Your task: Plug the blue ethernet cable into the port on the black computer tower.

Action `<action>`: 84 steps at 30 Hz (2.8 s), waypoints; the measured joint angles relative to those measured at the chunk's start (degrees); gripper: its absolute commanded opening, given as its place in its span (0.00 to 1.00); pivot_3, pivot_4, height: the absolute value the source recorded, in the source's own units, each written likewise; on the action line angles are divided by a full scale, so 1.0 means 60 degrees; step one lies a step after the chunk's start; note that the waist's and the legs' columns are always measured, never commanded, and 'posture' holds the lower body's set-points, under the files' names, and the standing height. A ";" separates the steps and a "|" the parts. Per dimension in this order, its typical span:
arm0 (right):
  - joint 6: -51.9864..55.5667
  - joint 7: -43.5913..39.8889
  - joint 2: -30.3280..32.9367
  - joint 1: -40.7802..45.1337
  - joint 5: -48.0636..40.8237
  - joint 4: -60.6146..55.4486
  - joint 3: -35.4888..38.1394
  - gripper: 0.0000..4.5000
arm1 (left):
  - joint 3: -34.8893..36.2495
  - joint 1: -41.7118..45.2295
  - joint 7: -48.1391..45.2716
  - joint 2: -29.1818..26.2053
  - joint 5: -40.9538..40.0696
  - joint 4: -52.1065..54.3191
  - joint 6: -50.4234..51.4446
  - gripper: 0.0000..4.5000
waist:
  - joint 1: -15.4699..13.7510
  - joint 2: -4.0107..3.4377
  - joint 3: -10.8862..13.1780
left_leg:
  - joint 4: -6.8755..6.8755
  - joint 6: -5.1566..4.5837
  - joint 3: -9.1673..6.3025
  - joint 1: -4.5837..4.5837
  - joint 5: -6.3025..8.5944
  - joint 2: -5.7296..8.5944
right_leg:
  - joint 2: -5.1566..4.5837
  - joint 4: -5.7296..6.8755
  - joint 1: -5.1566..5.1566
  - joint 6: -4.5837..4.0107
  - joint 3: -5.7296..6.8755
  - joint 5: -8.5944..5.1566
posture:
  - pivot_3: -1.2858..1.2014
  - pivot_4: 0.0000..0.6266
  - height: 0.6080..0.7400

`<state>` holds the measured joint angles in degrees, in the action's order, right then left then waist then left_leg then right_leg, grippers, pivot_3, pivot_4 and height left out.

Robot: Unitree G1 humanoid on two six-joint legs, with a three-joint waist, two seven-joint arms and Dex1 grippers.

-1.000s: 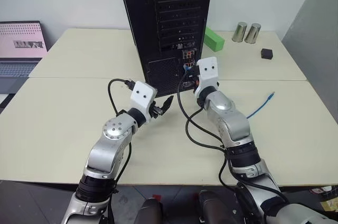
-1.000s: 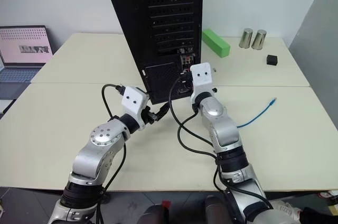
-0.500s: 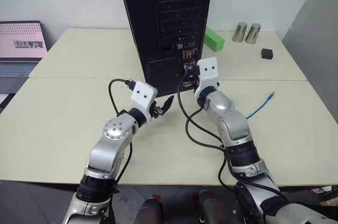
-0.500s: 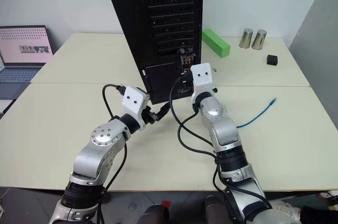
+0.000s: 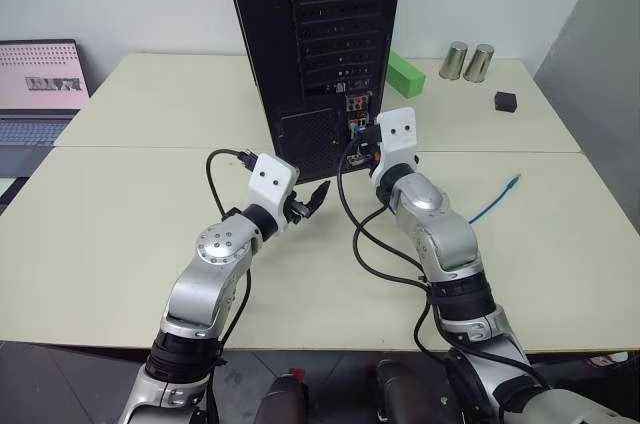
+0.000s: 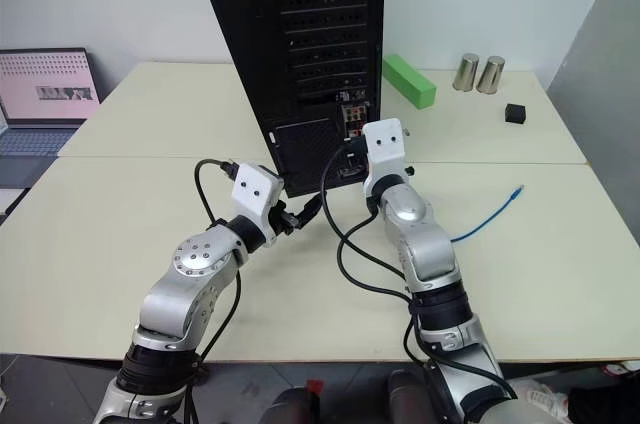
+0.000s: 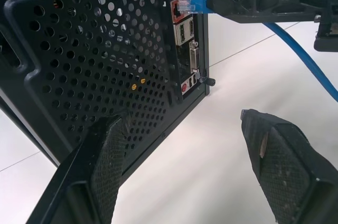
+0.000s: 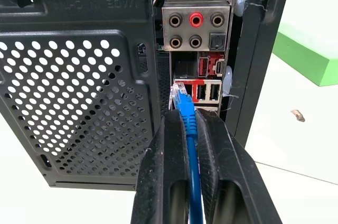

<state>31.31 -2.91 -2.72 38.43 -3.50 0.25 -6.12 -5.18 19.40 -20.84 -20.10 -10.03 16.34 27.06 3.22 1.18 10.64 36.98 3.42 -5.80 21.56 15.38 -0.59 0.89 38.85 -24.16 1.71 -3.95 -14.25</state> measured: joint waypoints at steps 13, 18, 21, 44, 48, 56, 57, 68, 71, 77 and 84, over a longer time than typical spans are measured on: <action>-0.0343 0.0008 -0.0021 0.0166 0.0032 0.0665 0.0035 0.00 | 0.0000 0.0023 -0.0011 -0.0002 0.0009 0.0000 -0.0003 0.79 | 0.0001 0.0000 0.0000 | -0.0001 0.0000 -0.0001 0.0002 0.0000 0.0000 | 0.0000 -0.0002 0.0000 0.0001 0.0000 -0.0001 | 0.52 0.24 1.00; -0.0434 0.0017 -0.0019 0.0255 0.0036 0.0797 0.0055 0.00 | -0.0002 0.0031 -0.0022 -0.0003 0.0009 0.0000 -0.0006 0.79 | 0.0001 0.0000 0.0000 | -0.0001 0.0000 0.0000 0.0002 0.0000 0.0000 | 0.0000 -0.0002 -0.0002 0.0002 -0.0001 -0.0001 | 0.52 0.24 1.00; -0.0469 0.0025 -0.0018 0.0259 0.0036 0.0799 0.0059 0.00 | -0.0002 0.0074 -0.0036 -0.0003 0.0009 0.0000 -0.0006 0.79 | 0.0002 0.0000 0.0000 | -0.0001 0.0000 -0.0001 0.0003 0.0000 0.0000 | 0.0000 -0.0002 -0.0002 0.0002 0.0000 -0.0001 | 0.52 0.24 1.00; -0.0428 0.0085 -0.0006 0.0239 0.0066 0.0742 0.0053 0.00 | -0.0003 0.0137 -0.0200 -0.0001 0.0172 -0.0005 -0.0041 0.79 | 0.0003 -0.0001 0.0001 | -0.0003 0.0000 0.0000 0.0007 0.0000 0.0000 | 0.0000 -0.0012 -0.0003 0.0003 0.0000 -0.0002 | 0.52 0.24 1.00; -0.0428 0.0091 -0.0004 0.0239 0.0091 0.0742 0.0053 0.00 | -0.0003 0.0137 -0.0206 0.0002 0.0194 -0.0006 -0.0041 0.79 | 0.0002 -0.0001 0.0001 | -0.0003 0.0000 -0.0001 0.0007 0.0000 0.0000 | 0.0000 -0.0012 -0.0003 0.0003 0.0000 -0.0002 | 0.52 0.24 1.00; -0.0378 0.0098 0.0032 0.0239 0.0096 0.0598 0.0071 0.00 | -0.0004 0.0137 -0.0210 0.0013 0.0204 -0.0006 -0.0041 0.79 | 0.0002 -0.0001 0.0001 | -0.0003 0.0000 -0.0002 0.0012 0.0000 0.0000 | 0.0000 -0.0013 -0.0006 0.0003 0.0001 -0.0002 | 0.52 0.24 1.00; -0.0350 0.0098 0.0042 0.0239 0.0096 0.0511 0.0076 0.00 | -0.0003 0.0137 -0.0209 0.0014 0.0204 -0.0006 -0.0041 0.79 | 0.0001 -0.0001 0.0001 | -0.0003 0.0000 -0.0003 0.0013 0.0000 0.0000 | 0.0000 -0.0015 -0.0006 0.0003 0.0001 -0.0002 | 0.52 0.24 1.00; -0.0123 0.0070 0.0079 0.0231 0.0030 0.0202 0.0082 0.00 | -0.0005 0.0137 -0.0211 0.0018 0.0209 -0.0007 -0.0042 0.79 | 0.0001 -0.0002 0.0001 | -0.0003 0.0000 -0.0003 0.0018 0.0000 0.0000 | 0.0000 -0.0019 -0.0009 0.0003 0.0002 -0.0002 | 0.52 0.24 1.00; -0.0124 0.0078 0.0065 0.0230 0.0035 0.0247 0.0077 0.00 | -0.0006 0.0138 -0.0212 0.0017 0.0209 -0.0008 -0.0042 0.79 | 0.0001 -0.0002 0.0001 | -0.0003 0.0000 -0.0004 0.0018 0.0000 0.0000 | 0.0000 -0.0020 -0.0009 0.0003 0.0002 -0.0002 | 0.52 0.24 1.00; -0.0155 0.0086 0.0081 0.0212 0.0071 0.0464 0.0078 0.00 | -0.0005 0.0145 -0.0213 0.0016 0.0211 -0.0016 -0.0043 0.79 | 0.0001 -0.0002 0.0001 | -0.0003 0.0000 -0.0004 0.0020 0.0000 0.0000 | 0.0000 -0.0022 -0.0010 0.0003 0.0002 -0.0002 | 0.52 0.24 1.00; -0.0309 0.0093 0.0068 0.0215 0.0106 0.0636 0.0084 0.00 | -0.0005 0.0160 -0.0211 0.0017 0.0211 -0.0020 -0.0050 0.79 | 0.0002 -0.0002 0.0001 | -0.0003 0.0000 -0.0004 0.0020 0.0000 0.0000 | 0.0000 -0.0022 -0.0010 0.0003 0.0002 -0.0002 | 0.52 0.24 1.00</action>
<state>29.46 -2.35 -2.31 39.72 -2.86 4.06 -5.62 -5.21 20.36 -22.11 -20.00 -8.77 16.22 26.77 3.23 1.17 10.65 36.96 3.42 -5.82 21.68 15.39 -0.59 0.89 38.71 -24.22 1.73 -3.93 -14.26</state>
